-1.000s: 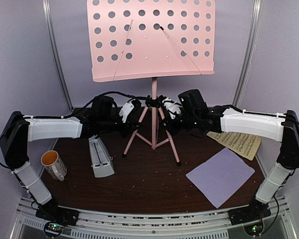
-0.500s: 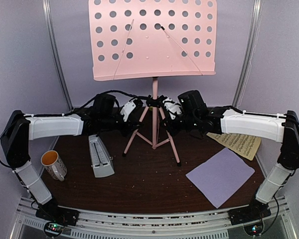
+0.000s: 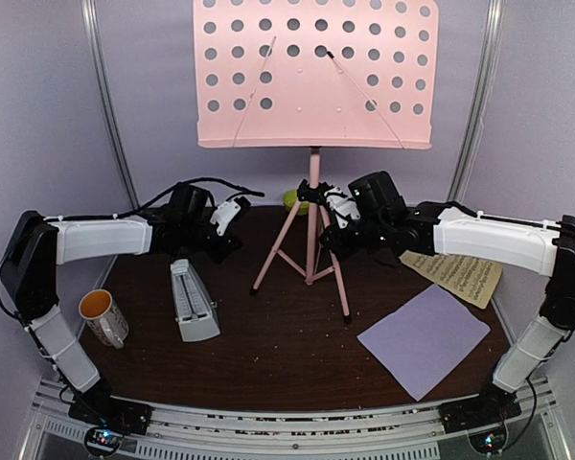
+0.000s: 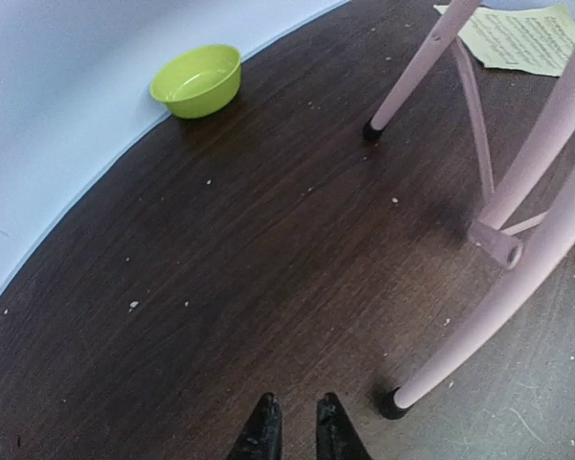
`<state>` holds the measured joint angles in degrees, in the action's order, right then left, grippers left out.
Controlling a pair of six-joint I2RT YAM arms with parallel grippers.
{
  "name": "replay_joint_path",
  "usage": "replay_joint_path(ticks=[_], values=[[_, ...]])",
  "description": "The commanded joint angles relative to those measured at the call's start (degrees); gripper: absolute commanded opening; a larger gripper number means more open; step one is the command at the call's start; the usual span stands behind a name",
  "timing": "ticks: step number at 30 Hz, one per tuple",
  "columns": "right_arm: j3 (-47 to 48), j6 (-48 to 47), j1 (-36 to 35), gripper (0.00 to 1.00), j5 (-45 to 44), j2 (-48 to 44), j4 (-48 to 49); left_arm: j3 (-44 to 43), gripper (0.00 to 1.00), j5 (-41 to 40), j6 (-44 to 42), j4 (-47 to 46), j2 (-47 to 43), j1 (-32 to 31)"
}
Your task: Set up the instrument practice props
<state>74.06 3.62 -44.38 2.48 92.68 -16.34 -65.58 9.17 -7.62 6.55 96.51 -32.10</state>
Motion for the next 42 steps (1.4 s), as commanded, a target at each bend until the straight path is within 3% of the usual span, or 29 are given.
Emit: replay_joint_path(ticks=[1, 7, 12, 21, 23, 24, 34, 37, 42], values=[[0.43, 1.09, -0.23, 0.19, -2.92, -0.64, -3.55, -2.63, 0.15, -2.92, -0.32, 0.95, 1.74, -0.23], [0.72, 1.47, -0.19, 0.29, -4.32, -0.87, -3.41, -0.97, 0.30, -2.64, 0.50, -0.86, -0.36, -0.24], [0.90, 1.66, -0.21, 0.54, -4.55, -2.90, -3.52, 1.93, 0.48, -3.89, 0.77, -2.28, -4.29, -0.19], [1.56, 2.22, -0.18, 0.82, -4.46, -9.63, -5.68, 5.31, 0.73, -8.35, 3.35, -3.03, -12.45, -0.24], [-0.09, 3.26, -0.18, 0.92, -4.22, -11.78, -6.13, 7.38, 0.95, -10.86, 4.95, -4.76, -15.03, -0.23], [-1.06, 3.82, -0.18, 0.96, -3.97, -13.05, -6.63, 8.56, 0.97, -11.44, 5.76, -5.38, -16.55, -0.23], [-16.57, 11.07, -0.04, 1.00, -3.60, -28.12, -20.14, 9.07, 0.98, -12.90, 13.90, 1.41, -22.36, -0.33], [-19.81, 16.37, 0.00, 0.99, -2.27, -30.79, -26.93, 13.90, 0.98, -16.38, 13.68, -2.71, -26.07, -2.27], [-28.58, 24.19, 0.70, 0.97, 1.23, -34.69, -29.16, 20.40, 0.98, -19.79, 11.04, -6.66, -31.57, -8.21]])
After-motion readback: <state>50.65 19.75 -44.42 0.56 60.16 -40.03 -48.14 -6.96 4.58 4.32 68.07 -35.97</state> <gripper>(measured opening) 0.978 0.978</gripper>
